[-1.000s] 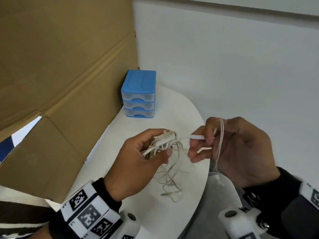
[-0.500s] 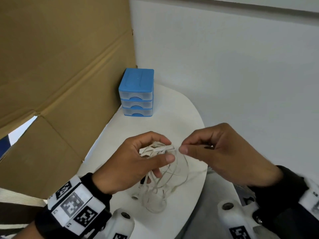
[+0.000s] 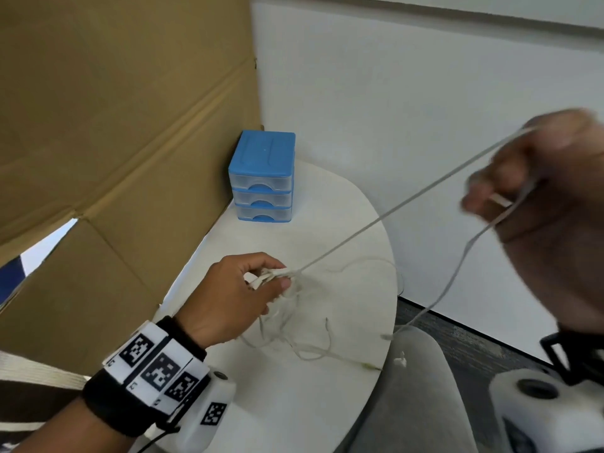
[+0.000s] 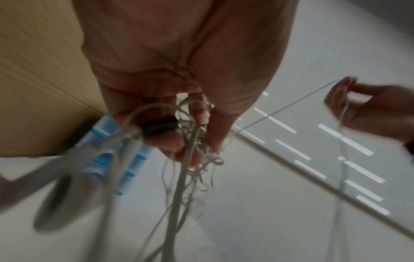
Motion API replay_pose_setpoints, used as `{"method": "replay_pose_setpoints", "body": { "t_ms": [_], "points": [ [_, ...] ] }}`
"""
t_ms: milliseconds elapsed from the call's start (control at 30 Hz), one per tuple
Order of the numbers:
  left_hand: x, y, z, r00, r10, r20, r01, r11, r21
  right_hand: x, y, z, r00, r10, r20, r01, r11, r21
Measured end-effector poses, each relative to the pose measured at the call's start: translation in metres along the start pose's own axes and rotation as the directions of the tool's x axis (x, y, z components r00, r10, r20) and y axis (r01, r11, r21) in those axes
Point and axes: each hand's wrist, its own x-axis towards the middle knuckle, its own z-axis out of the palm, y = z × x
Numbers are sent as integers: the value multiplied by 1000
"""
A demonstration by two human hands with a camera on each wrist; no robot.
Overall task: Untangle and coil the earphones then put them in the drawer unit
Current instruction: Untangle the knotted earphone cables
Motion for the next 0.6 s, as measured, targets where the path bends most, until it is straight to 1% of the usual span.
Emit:
{"method": "replay_pose_setpoints", "body": {
  "t_ms": [33, 67, 100, 133, 167, 200, 233, 300, 333, 367, 400, 433, 467, 500, 533, 567, 600],
  "points": [
    [3, -8, -2, 999, -5, -31, 6, 999, 41, 5, -2, -19, 999, -28, -17, 28, 1000, -7],
    [6, -14, -4, 998, -7, -56, 12, 997, 76, 10, -3, -39, 998, -28, -62, 24, 997, -75],
    [9, -20, -5, 997, -16, -78, 24, 995, 101, 12, -2, -58, 989, -32, -144, 10, 988, -151],
    [11, -23, -6, 995, -31, -98, 42, 993, 109, 14, -2, -75, 971, -44, -235, -3, 980, -197],
    [12, -23, -6, 993, -47, -112, 58, 994, 96, 15, 0, -86, 956, -45, -289, -17, 978, -208],
    [12, -21, -5, 992, -59, -110, 66, 996, 65, 15, 2, -88, 955, -30, -297, -31, 980, -197],
    [11, -16, -3, 994, -54, -91, 56, 998, 18, 15, 5, -81, 958, -2, -288, -51, 983, -176],
    [8, -2, 1, 999, -7, -40, 3, 995, -96, 13, 11, -49, 958, 128, -258, -141, 990, -31],
    [4, 5, 3, 999, 26, -25, -29, 990, -139, 9, 16, -31, 942, 217, -255, -220, 975, 16],
    [0, 11, 5, 998, 64, -19, -66, 986, -155, 3, 20, -14, 919, 302, -252, -312, 950, 2],
    [-4, 16, 6, 994, 105, -19, -107, 984, -141, -4, 27, 1, 898, 358, -258, -391, 916, -90],
    [-8, 20, 7, 989, 147, -16, -148, 983, -111, -12, 37, 13, 892, 369, -262, -431, 867, -248],
    [-12, 24, 8, 983, 182, -8, -182, 979, -91, -19, 45, 24, 903, 360, -235, -428, 803, -415],
    [-16, 28, 9, 979, 205, 3, -204, 974, -94, -26, 54, 33, 917, 359, -175, -393, 732, -556],
    [-19, 31, 10, 976, 219, 16, -215, 969, -119, -33, 61, 40, 919, 380, -104, -351, 671, -653],
    [-21, 33, 10, 973, 228, 30, -221, 964, -149, -38, 68, 46, 905, 422, -51, -331, 627, -705],
    [-22, 35, 10, 970, 239, 39, -230, 959, -166, -41, 72, 50, 882, 471, -22, -338, 599, -726]
  ]
}}
